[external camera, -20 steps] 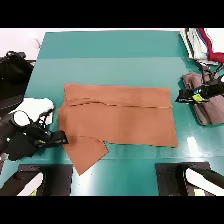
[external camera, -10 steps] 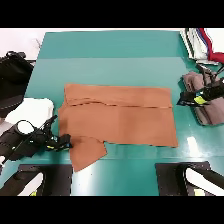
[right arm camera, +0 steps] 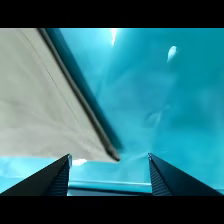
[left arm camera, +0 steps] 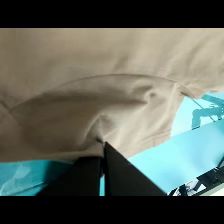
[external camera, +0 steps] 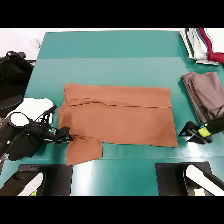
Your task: Fold the shirts.
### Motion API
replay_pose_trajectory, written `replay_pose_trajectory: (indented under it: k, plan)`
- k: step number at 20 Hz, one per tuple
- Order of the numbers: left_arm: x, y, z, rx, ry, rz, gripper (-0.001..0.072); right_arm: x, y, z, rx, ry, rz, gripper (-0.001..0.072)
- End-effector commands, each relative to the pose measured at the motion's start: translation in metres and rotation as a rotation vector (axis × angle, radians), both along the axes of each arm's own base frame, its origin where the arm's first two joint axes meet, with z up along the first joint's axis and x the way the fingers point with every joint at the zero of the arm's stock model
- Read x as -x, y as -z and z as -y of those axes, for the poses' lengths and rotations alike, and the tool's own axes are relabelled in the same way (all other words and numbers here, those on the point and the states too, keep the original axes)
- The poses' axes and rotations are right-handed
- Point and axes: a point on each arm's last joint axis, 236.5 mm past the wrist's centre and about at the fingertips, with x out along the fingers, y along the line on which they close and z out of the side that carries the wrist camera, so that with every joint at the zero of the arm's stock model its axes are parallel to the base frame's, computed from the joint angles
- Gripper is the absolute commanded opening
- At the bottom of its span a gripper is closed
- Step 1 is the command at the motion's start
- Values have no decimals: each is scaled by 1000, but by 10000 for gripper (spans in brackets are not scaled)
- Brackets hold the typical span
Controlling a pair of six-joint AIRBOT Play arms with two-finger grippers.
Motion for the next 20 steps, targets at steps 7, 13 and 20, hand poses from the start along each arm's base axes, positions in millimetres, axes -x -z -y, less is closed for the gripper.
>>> replay_pose_trajectory:
  k: [7,13,20]
  plan:
    - [12,1,-10,-49,79,-13,22,-1,11,-32,-25,-120,37,16]
    - [56,-38,-20,-97,97,38,22,16,-43,2,194,-290,88,16]
    - [-20,-85,-24,-120,23,297,23,-47,-85,14,259,-208,281,16]
